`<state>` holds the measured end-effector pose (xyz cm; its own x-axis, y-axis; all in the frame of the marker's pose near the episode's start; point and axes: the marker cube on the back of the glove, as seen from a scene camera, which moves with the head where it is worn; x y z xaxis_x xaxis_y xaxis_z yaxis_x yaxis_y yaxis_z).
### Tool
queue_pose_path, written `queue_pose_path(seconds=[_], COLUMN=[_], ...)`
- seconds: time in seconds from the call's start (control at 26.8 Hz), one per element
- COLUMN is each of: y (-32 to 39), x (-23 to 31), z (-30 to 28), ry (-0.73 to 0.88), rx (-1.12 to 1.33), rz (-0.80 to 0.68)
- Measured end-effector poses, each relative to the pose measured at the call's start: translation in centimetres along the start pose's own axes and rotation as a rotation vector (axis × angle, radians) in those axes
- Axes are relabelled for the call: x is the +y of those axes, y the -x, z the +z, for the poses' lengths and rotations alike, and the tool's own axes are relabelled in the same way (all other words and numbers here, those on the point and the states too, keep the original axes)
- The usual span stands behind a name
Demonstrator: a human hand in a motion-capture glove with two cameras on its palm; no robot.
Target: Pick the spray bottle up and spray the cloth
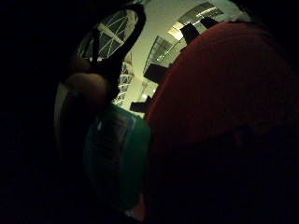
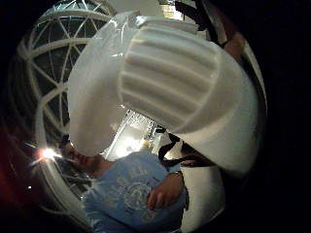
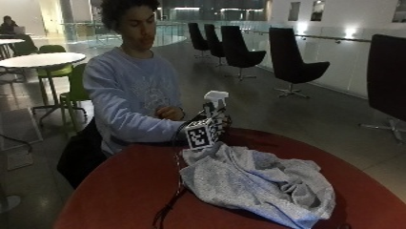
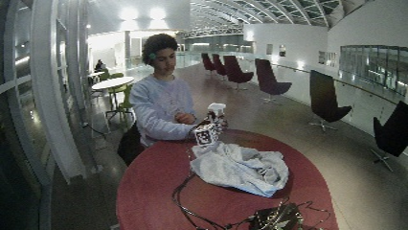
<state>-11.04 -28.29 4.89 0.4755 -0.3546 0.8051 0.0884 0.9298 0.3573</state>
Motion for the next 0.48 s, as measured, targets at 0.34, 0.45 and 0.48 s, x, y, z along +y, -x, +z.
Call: queue_pose_path(seconds=[0.34, 0.45, 0.48], y=[-1.0, -0.3, 0.2], x=[1.2, 1.5, 1.3], z=[-0.7, -0.9, -1.2], ry=[0.115, 0.102, 0.069], rx=[0.090, 0.077, 0.068], rz=[-0.022, -0.030, -0.034])
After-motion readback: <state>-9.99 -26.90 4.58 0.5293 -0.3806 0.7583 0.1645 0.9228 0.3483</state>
